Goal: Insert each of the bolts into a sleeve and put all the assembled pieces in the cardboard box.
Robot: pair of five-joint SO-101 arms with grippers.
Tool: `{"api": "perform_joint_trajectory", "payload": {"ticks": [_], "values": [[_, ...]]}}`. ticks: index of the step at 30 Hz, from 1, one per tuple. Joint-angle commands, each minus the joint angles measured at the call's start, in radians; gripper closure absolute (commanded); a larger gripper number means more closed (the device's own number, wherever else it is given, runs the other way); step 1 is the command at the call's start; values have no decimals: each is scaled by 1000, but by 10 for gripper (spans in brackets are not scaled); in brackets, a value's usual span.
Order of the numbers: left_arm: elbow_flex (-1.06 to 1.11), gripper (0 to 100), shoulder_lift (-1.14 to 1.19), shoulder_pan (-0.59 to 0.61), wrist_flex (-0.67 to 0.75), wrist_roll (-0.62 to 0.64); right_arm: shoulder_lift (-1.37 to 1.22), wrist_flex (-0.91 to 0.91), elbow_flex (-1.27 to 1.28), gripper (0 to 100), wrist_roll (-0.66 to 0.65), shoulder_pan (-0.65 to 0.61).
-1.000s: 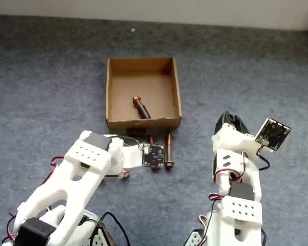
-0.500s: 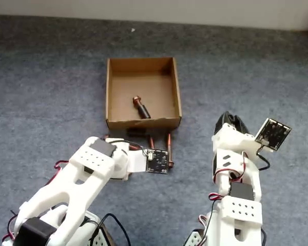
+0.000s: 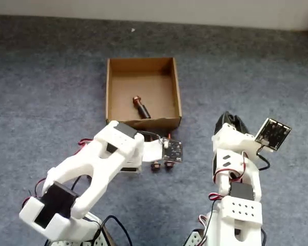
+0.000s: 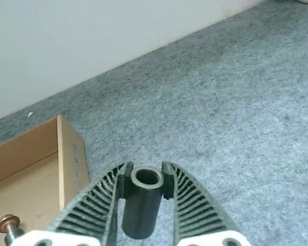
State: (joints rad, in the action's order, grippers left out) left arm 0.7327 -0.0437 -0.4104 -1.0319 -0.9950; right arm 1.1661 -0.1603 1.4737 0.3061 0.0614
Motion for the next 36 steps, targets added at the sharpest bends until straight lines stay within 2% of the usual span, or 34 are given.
{"api": "perform_joint_trajectory", "payload": {"ticks": [1,6,10,24,31,36], "values": [[-38,909,5,-4,-3,11,21,27,-18,992,-12,-10],[-45,905,2,21,-5,89,21,27,-21,992,-12,-10],[-38,852,-35,25,-8,94,21,27,-21,990,-12,-10],[-13,845,-90,74,3,94,21,27,-21,989,-12,-10],[68,849,-90,96,186,95,21,27,-21,989,-12,-10],[76,860,-90,85,192,97,21,27,-21,989,-12,-10]]}}
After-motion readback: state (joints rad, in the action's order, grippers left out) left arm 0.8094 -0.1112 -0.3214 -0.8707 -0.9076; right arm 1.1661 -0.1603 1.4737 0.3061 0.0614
